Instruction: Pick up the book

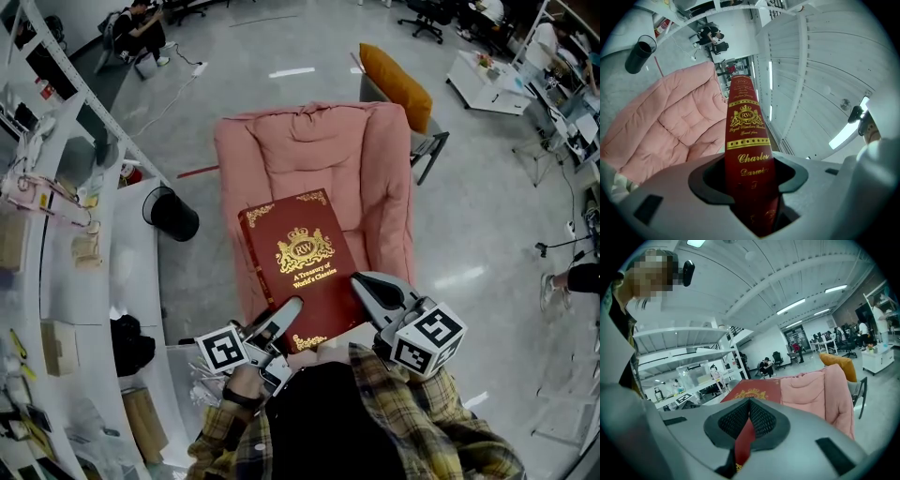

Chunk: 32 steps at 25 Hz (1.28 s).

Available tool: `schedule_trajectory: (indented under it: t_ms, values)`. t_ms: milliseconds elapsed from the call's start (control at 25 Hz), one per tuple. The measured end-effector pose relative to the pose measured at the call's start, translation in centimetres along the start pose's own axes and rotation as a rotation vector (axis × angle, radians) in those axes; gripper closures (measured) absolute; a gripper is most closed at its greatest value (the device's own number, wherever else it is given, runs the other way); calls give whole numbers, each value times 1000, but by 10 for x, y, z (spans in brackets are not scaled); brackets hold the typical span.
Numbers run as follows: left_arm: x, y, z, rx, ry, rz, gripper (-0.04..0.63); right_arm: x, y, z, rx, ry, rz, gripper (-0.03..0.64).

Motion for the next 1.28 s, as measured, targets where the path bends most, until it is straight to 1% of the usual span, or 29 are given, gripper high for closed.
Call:
schedule_trajectory:
  t_ms: [200, 360, 1040, 1280]
  values:
    - [-2, 0, 0, -8, -3, 7, 351, 1, 1, 3, 9, 25, -8, 600]
    - [-2, -2, -1, -12, -7, -8, 351, 0, -1, 4, 23, 34, -6, 600]
    - [-6, -1, 3, -16, -18, 18, 351, -4, -3, 1, 32, 29, -10, 600]
    - [-5, -2, 1, -26, -18, 7, 351, -6, -6, 1, 37, 32, -5, 600]
Point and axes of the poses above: the fingertips, and each gripper's own axes: z forward along the fingers, x to its left, y out of its top, the point moved 10 cm from there along -z, backward along the fingers, and after that the axes turned 10 degrees about -x, right-handed, at the moved point
